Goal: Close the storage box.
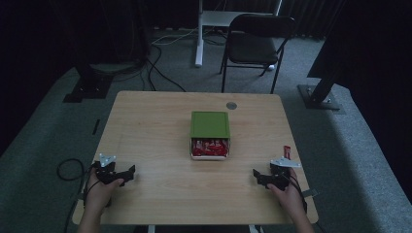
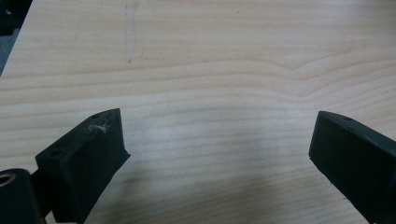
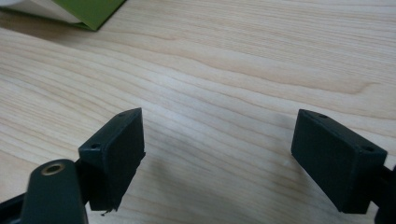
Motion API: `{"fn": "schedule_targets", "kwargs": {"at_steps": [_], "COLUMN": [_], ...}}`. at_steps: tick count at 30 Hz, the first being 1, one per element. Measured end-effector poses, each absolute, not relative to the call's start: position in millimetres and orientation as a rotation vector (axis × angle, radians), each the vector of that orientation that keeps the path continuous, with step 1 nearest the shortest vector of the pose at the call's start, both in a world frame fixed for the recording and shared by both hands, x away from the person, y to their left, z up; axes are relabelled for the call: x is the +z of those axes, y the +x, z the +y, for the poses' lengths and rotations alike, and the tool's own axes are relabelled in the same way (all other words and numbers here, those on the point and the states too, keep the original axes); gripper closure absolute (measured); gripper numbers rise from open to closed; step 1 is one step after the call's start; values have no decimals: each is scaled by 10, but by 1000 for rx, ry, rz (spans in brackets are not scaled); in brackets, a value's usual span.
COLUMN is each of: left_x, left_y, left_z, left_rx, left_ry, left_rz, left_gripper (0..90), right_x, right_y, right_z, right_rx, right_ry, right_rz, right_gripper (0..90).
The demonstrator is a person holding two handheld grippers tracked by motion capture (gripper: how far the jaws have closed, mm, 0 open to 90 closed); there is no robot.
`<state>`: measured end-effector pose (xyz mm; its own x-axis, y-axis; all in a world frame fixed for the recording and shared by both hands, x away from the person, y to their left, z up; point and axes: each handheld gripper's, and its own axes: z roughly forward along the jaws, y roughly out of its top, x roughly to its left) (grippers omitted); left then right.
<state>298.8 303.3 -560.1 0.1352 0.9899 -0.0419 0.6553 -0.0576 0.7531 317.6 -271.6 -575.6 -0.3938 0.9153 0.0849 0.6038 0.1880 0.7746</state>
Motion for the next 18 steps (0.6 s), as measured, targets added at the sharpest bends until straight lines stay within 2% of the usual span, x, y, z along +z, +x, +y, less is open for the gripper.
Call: {"fn": "schedule_targets", "kwargs": {"at_steps": [12,13,18], "left_x": [-5684,-5685,-5687], "left_y": [2976,2974,2975], "left_z": [3042,3044,3048], "left_rx": [667,668,676], "left_ry": [1807,1806,1816], "left_rz": [1629,1633,1646], "left_gripper": [44,44,44], "right_x": [-5768,-5772,-5773], "right_y": [3156,3152,3149], "right_z": [-2700,-2677,-2658], "right_rx": [955,938,933], "right_ry": [1441,1420,1402], "right_rz": [2057,2077,2095], "right_gripper": [169,140,130]}}
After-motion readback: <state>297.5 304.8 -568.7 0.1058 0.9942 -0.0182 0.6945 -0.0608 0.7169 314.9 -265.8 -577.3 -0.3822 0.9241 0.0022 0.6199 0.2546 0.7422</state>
